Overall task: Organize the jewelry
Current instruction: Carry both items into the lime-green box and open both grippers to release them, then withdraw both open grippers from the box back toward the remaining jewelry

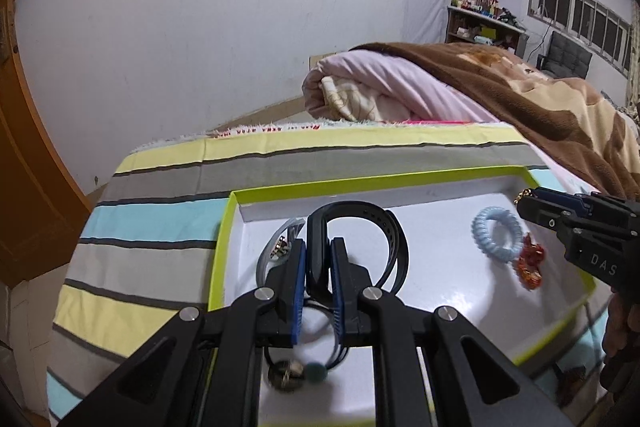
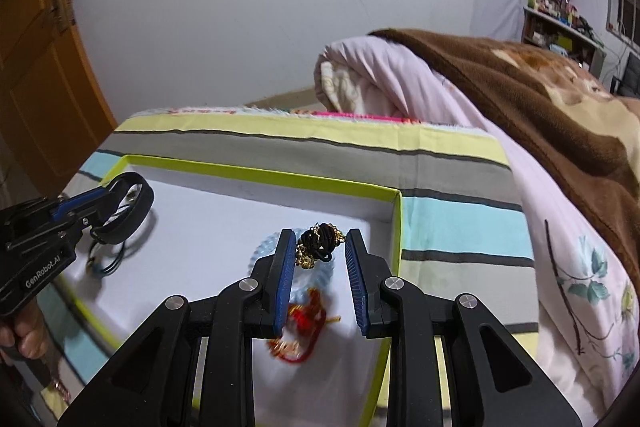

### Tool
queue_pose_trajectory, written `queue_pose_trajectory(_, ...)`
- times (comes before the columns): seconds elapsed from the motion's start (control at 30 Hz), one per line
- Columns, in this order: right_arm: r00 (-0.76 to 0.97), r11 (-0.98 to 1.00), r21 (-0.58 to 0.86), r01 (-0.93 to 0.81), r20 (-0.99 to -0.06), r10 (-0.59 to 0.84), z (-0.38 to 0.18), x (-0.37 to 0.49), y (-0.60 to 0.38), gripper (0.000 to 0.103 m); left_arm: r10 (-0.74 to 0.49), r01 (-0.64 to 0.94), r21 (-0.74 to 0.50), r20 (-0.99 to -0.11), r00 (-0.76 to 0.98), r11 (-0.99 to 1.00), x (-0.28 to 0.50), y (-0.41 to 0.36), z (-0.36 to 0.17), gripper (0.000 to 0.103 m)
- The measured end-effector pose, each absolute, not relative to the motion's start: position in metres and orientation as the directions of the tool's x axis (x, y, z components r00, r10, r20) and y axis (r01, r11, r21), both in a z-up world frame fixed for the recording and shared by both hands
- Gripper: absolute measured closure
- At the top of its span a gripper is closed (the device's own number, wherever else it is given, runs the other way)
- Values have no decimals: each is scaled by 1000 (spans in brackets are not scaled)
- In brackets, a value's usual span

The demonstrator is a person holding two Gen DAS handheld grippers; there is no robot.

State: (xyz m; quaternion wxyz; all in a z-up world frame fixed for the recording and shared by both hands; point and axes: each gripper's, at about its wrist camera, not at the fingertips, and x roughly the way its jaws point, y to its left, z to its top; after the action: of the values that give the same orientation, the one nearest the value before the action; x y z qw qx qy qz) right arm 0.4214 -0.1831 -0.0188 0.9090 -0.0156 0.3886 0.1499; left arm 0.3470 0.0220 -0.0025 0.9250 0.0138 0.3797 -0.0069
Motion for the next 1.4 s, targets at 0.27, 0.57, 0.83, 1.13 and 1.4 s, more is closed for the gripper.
queue_pose_trajectory(0.27, 634, 959, 83, -270, -735, 241, -29, 439, -180, 77, 9, 10, 21, -740, 673, 1000, 365, 22, -21, 90)
queue_pose_trajectory(0.57, 637, 958, 76, -275, -732, 241, -28, 436, -179, 76, -22, 19, -12, -744, 668, 1000, 367, 26, -20, 90)
queue_pose_trajectory(0.83, 656, 958, 91, -273, -710, 255, -18, 419, -186, 74, -42, 34, -26, -719, 694, 999, 354, 24, -5, 85)
queue_pose_trajectory(1.13, 695, 950, 113, -291, -658, 290, 5, 364, -196, 74, -57, 47, -33, -677, 733, 998, 316, 21, 20, 85)
queue_pose_trajectory(1.4, 723, 941, 105, -321, -615, 315, 25, 303, -195, 74, -67, 43, -54, -624, 779, 998, 265, 24, 43, 85)
